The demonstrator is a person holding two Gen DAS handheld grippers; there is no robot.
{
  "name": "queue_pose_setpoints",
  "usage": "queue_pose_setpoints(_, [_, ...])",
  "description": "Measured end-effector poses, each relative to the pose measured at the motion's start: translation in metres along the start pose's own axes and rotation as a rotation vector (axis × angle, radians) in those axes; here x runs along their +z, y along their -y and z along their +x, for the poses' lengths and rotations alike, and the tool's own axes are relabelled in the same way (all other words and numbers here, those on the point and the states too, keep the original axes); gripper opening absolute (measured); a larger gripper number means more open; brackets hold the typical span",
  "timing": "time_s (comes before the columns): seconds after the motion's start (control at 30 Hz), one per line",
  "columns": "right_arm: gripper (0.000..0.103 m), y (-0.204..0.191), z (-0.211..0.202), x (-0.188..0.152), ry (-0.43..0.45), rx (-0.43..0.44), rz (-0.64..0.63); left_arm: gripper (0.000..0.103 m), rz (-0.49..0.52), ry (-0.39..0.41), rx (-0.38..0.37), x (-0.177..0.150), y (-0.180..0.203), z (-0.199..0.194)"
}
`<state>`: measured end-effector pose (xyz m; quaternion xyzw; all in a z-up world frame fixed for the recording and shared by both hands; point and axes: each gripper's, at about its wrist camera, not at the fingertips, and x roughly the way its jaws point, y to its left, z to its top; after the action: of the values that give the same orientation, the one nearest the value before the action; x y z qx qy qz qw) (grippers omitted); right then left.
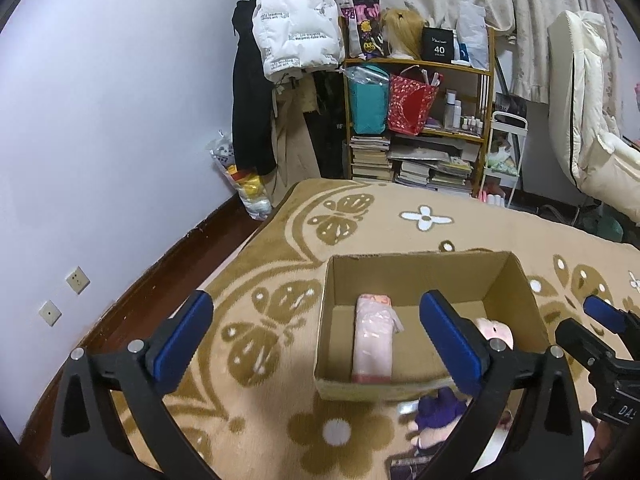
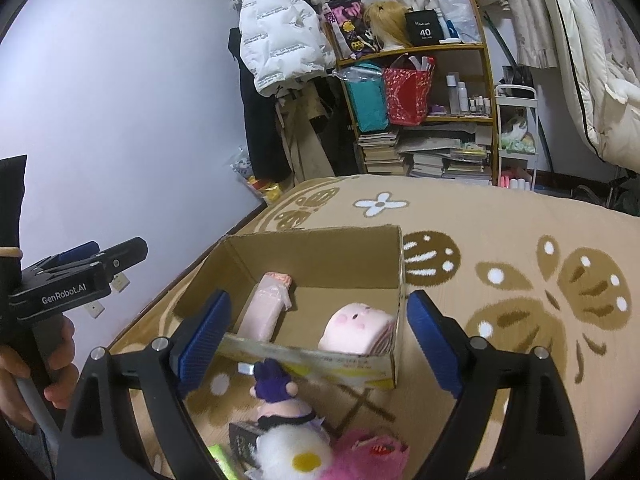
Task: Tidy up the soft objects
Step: 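Move both tools back down to the remaining pile beside the box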
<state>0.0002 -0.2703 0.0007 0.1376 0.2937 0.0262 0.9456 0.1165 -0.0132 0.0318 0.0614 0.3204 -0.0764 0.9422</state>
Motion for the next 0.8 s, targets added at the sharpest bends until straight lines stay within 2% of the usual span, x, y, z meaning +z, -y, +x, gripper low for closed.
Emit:
queue_pose_setpoints(0.4, [0.093,-0.014,-0.011,-0.022,-0.074,0.01,-0.015,0.102,-0.04,-0.064,-0.033,-0.014,-0.02,-0.023])
queue_pose_setpoints(0.6, [0.093,-0.017,-0.012,-0.03,-0.11,0.024,-0.002,0.102,-0.058,-0.11,-0.025,-0.036,-0.025,-0.032])
queue_pose_setpoints(0.8, [0.09,-0.018,-0.008,-0.037,-0.158,0.04,-0.002,0.102,-0.059,-0.162,-0.062,-0.051,-0.023,-0.034])
